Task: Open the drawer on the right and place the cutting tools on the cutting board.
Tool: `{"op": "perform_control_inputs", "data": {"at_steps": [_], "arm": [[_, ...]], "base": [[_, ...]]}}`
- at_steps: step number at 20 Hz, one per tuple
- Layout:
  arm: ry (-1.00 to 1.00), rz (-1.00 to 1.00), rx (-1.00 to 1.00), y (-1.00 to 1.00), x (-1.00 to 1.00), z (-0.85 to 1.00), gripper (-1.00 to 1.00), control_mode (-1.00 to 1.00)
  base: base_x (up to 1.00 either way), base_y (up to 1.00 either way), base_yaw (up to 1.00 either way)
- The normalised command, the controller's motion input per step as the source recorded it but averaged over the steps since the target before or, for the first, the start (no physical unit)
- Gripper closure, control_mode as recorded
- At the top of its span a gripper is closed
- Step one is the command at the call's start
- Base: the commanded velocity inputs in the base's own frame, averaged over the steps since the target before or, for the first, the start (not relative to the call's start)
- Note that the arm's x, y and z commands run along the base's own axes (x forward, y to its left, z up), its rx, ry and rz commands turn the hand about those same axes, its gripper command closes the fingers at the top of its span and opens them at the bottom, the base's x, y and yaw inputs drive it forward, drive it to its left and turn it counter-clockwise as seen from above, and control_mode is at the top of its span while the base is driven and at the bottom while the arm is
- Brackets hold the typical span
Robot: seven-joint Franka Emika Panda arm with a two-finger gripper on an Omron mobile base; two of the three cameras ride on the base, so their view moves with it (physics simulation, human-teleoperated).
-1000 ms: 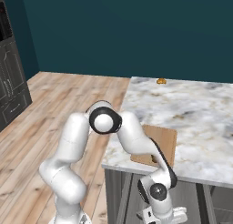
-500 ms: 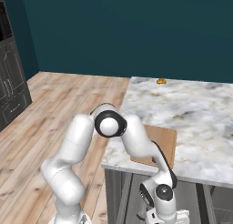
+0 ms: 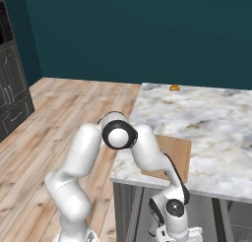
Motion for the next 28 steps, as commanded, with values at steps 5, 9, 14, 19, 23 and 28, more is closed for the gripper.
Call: {"op": "perform_control_inputs", "data": {"at_steps": [5, 9, 14, 19, 23, 28], "arm": [[0.00, 0.00, 0.00, 0.16, -0.19, -0.10, -1.00, -1.00], [0.00, 0.00, 0.00, 0.28, -0.24, -0.05, -1.00, -1.00], [-0.03, 0.00, 0.00, 0.20, -0.15, 0.09, -1.00, -1.00], [0.00, 0.00, 0.00, 0.00, 0.01, 0.00, -1.00, -1.00], [0.00, 0.00, 0.00, 0.00, 0.20, 0.00, -1.00, -1.00], [0.00, 0.00, -0.01, 0.00, 0.18, -0.18, -1.00, -1.00]], "base": [[0.00, 0.00, 0.00], [0.00, 0.00, 0.00], [0.00, 0.00, 0.00], [0.00, 0.00, 0.00], [0.00, 0.00, 0.00], [0.00, 0.00, 0.00]]}}
